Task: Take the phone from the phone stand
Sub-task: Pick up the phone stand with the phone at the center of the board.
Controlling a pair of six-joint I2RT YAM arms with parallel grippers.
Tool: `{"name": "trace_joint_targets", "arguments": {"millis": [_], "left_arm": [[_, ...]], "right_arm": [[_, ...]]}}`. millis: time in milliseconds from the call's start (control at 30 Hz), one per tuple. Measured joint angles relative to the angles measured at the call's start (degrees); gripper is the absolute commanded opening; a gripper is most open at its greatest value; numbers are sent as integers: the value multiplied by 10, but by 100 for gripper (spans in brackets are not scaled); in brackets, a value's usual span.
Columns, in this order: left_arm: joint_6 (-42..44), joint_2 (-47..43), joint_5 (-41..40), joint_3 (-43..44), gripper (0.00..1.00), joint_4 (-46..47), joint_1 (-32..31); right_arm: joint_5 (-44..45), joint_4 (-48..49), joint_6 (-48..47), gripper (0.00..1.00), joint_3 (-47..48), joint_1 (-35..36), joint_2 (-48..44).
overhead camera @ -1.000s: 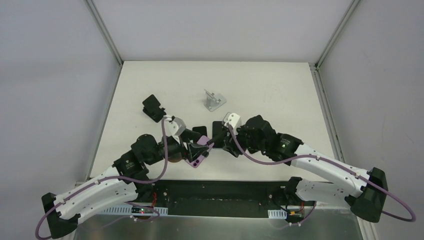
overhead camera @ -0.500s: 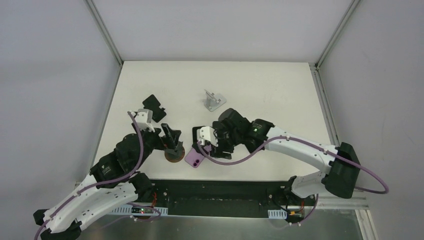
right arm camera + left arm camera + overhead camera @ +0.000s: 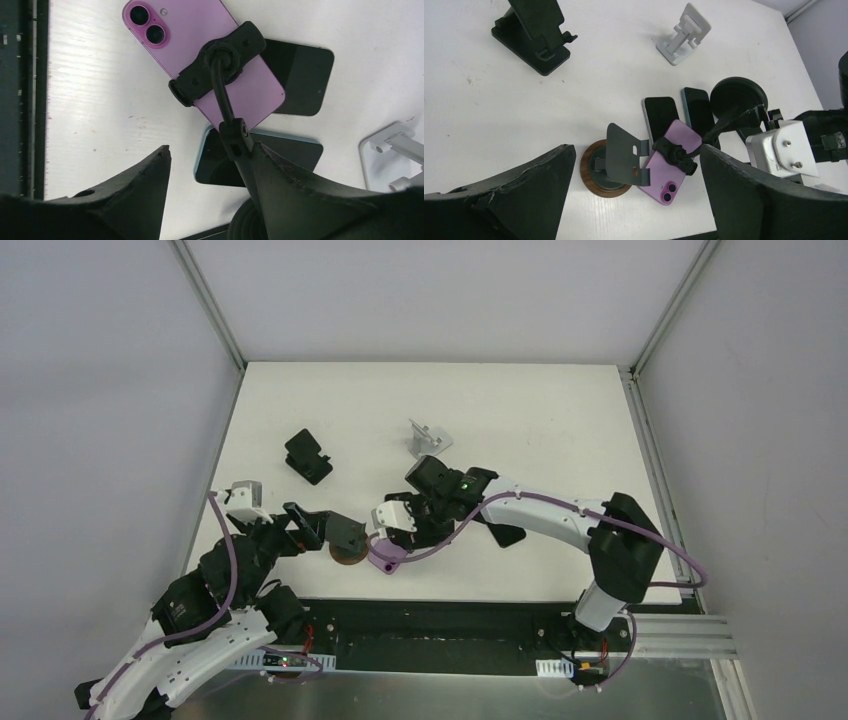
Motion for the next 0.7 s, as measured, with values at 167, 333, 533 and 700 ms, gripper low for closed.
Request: {"name": "trace_joint_targets", "arguments": {"millis": [167,333,533,700], "left_arm": [[0,0,-6,0,99,-16,0],[0,-4,-13,0,99,-24,0],[0,-11,-14,0,99,-31,0],[0,-24,-25,0,99,-35,0]], "right_arm": [[9,1,-21,62,30,-14,35],[21,0,-32,61,37,-29,75],[35,2,-35,26,45,-35,99],[43,14,-9,0,56,-36,99]]}}
